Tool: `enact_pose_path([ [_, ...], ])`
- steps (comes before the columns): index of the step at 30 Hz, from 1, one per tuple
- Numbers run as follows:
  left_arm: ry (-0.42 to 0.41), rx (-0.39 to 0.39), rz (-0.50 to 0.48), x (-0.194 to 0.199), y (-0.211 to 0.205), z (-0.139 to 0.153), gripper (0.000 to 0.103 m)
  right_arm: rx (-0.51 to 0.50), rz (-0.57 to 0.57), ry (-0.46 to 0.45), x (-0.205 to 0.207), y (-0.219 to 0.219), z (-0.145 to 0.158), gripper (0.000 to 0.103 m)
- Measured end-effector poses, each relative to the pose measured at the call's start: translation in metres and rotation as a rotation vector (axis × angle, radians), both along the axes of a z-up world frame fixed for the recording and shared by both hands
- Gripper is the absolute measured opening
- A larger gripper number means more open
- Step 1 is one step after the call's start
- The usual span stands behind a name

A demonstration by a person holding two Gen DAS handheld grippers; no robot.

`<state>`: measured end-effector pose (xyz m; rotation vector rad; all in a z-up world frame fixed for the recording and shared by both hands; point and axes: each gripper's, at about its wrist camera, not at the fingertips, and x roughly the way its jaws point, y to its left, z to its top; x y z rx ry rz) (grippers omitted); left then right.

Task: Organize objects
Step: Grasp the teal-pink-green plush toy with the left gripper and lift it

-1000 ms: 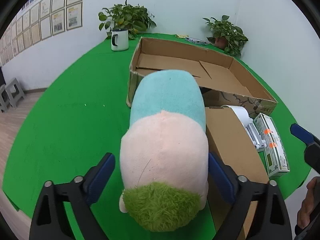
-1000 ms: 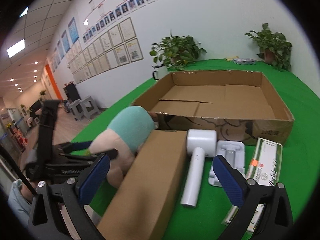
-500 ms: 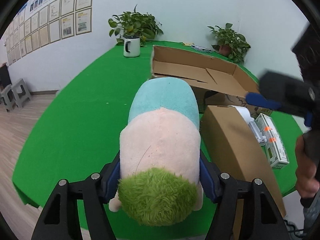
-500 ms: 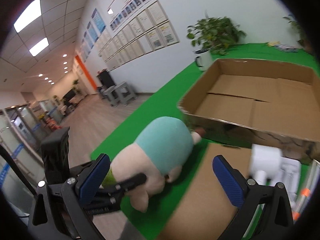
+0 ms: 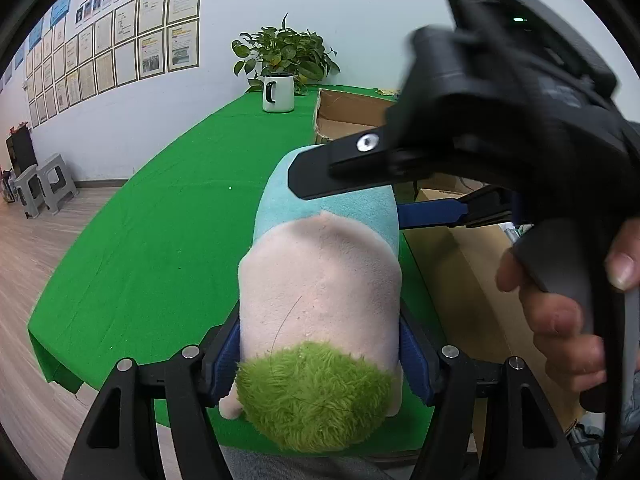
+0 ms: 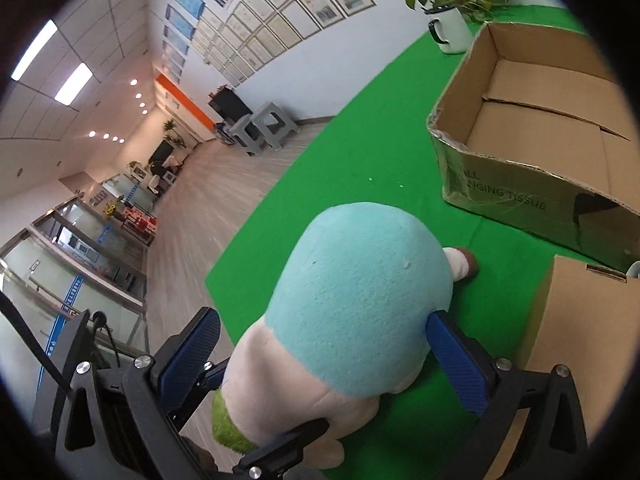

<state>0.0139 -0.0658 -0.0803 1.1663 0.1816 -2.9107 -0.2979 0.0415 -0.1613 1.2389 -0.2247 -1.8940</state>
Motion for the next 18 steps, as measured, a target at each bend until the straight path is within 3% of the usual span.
enact_pose_path([
  [3, 0.010, -0.029, -0.003, 0.003, 0.003, -0.001, 0.066, 0.067, -0.021, -0.026, 0.001, -0.001, -0.006, 0.103],
  [7, 0.036, -0.064, -0.003, 0.003, 0.012, -0.001, 0.063, 0.152, -0.040, 0.012, 0.009, -0.010, -0.008, 0.097],
  [12, 0.081, -0.075, 0.001, 0.001, 0.015, 0.012, 0.059, 0.138, -0.041, 0.057, 0.015, -0.004, -0.004, 0.082],
  [18, 0.215, -0.137, -0.014, -0.006, 0.030, 0.044, 0.059, 0.064, -0.083, 0.198, 0.015, 0.010, 0.027, 0.078],
])
